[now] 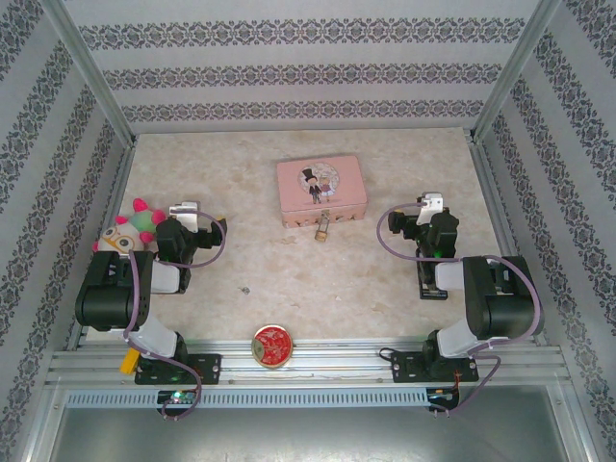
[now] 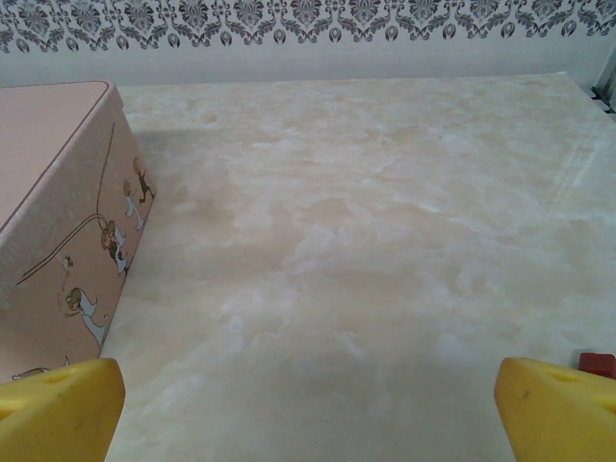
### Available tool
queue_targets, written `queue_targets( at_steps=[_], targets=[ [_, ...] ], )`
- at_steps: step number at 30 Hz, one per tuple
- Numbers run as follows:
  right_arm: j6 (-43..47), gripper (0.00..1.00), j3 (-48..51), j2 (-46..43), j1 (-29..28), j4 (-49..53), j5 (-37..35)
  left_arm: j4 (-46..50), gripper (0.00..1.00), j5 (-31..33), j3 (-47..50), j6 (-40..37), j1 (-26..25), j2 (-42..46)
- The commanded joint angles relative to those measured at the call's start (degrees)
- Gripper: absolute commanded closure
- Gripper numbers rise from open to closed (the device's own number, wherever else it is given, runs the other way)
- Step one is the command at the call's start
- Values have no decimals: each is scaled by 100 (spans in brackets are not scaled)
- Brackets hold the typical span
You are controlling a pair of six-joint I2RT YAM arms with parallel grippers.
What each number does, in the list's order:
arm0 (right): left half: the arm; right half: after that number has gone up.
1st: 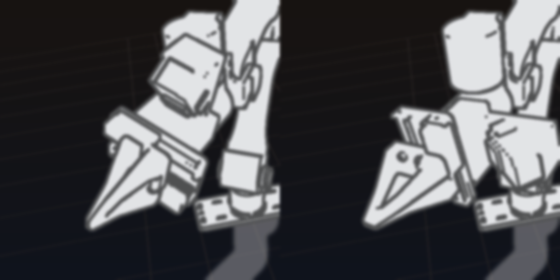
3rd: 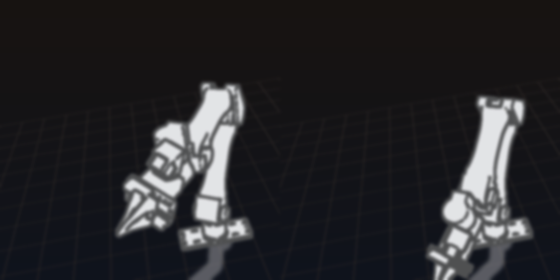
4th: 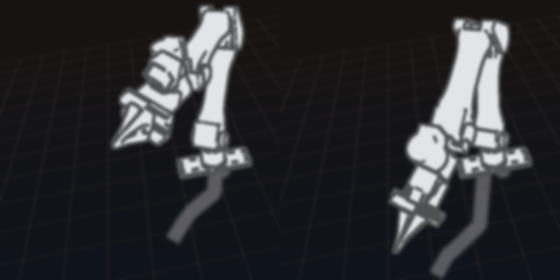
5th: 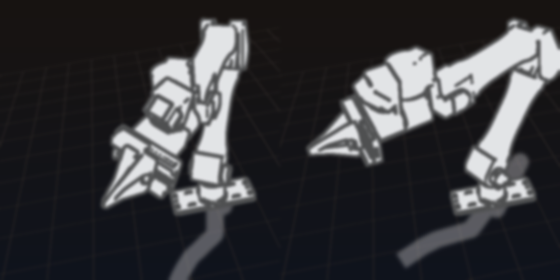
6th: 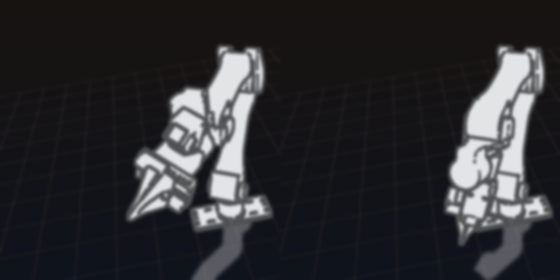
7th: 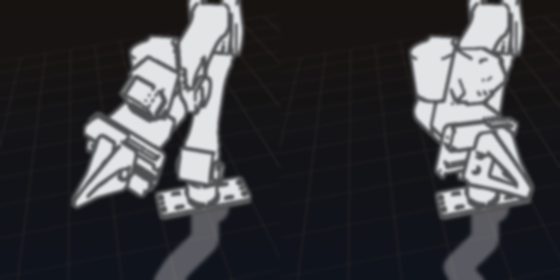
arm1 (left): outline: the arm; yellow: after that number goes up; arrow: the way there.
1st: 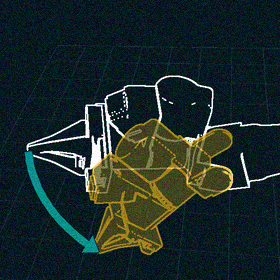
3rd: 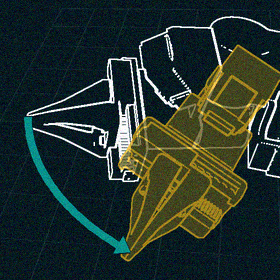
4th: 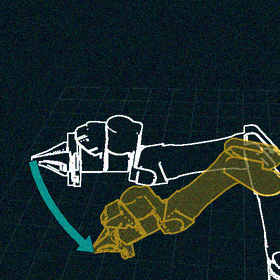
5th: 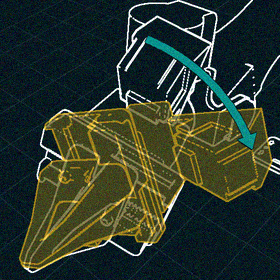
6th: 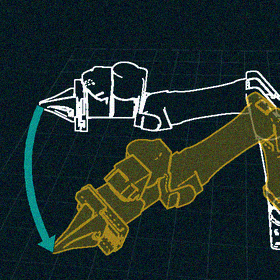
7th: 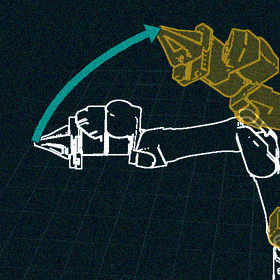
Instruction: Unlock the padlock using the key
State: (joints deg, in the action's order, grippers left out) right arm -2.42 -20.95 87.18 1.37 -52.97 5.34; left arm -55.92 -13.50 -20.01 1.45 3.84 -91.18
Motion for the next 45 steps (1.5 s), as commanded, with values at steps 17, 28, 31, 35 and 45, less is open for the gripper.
queue_targets(
  at_steps=[17, 28, 31, 35, 45],
  targets=[
    [-110, 2, -310, -1244, -73, 1333, -627, 1536, 1, 495, -115, 404, 53, 1864],
    [57, 2, -1044, -2386, -1093, 3382, -889, 3843, 1, 506, -319, 2334, -47, 3919],
    [109, 2, -1221, -2426, -1786, 3883, -1272, 4364, 1, 411, -327, 3116, -58, 4419],
    [52, 2, -1573, -2292, -2799, 4573, -1786, 4702, 1, 340, -257, 3725, -67, 4899],
    [-886, 18, -2709, -1364, -5098, 6282, -1910, 6498, 1, 941, -807, 4010, -67, 5317]
  ],
)
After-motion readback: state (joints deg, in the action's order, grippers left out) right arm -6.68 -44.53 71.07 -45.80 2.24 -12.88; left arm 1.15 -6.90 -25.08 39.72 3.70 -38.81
